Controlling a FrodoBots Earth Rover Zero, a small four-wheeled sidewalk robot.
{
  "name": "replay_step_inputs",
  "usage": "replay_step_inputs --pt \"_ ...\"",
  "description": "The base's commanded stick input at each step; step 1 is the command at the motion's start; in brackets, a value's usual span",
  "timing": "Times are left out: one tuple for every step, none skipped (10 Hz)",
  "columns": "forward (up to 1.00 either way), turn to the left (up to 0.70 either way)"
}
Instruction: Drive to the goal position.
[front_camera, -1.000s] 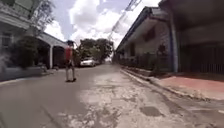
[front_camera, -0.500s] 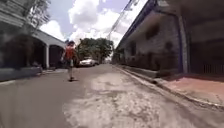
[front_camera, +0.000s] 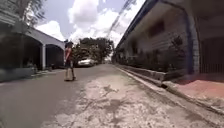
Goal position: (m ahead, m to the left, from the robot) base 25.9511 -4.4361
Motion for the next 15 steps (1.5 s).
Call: replay_step_inputs --pt "1.0 0.0" --pt "1.0 0.0" --pt "1.0 0.0" --pt "1.0 0.0" --pt "1.0 0.0" --pt "1.0 0.0" --pt "1.0 0.0" --pt "1.0 0.0" --pt "1.0 0.0" --pt "1.0 0.0" --pt "1.0 0.0" --pt "1.0 0.0" --pt "1.0 0.0" --pt "1.0 0.0" --pt "1.0 0.0"
